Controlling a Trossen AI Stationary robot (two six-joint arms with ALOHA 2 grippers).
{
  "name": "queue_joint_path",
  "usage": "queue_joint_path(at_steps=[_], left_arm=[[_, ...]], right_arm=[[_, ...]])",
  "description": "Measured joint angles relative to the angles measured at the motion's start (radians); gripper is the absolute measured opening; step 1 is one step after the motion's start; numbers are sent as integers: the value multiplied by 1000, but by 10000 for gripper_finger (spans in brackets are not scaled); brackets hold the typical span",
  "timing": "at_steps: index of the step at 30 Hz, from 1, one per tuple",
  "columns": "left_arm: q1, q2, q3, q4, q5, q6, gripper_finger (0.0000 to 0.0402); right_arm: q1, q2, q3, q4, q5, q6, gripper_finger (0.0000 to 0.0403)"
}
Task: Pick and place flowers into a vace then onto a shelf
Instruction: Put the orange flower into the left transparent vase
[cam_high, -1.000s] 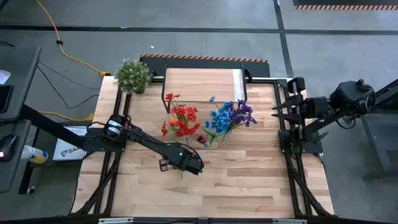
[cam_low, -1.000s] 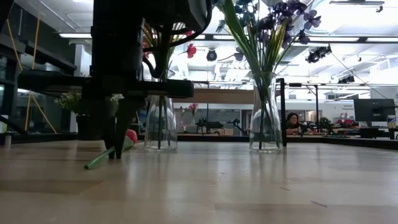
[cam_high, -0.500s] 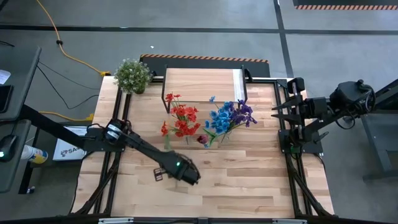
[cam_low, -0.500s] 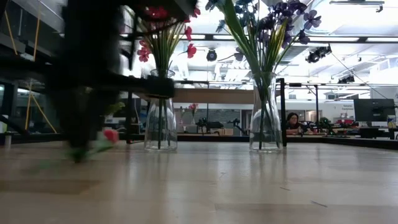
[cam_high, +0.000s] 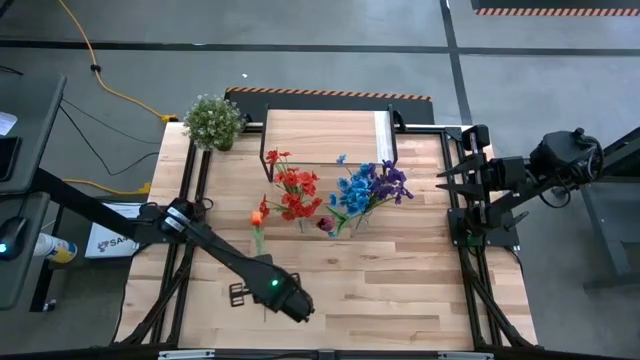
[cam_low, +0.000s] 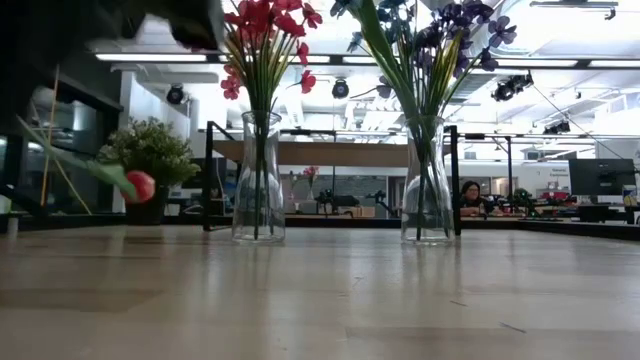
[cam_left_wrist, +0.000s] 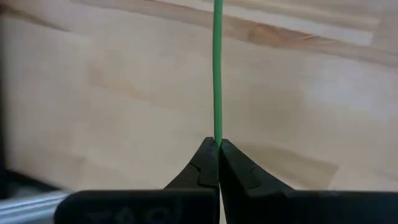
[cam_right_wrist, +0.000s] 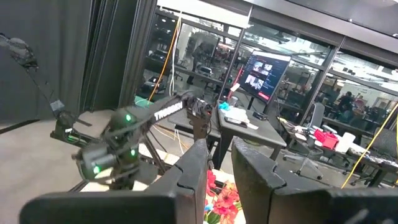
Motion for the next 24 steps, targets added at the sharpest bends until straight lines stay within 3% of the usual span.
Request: queue_joint_path(at_steps=[6, 10, 16, 24], left_arm=[[-75, -2, 163, -171, 66, -9, 30], [-123, -3, 226, -180, 119, -25, 30], [-173, -3, 239, -180, 204, -44, 30], [-187, -3, 239, -180, 163, -47, 30]], right_arm=[[0, 0, 0, 0, 0, 0, 67], [0, 0, 0, 0, 0, 0, 67], [0, 0, 0, 0, 0, 0, 67], [0, 0, 0, 0, 1, 0, 67]])
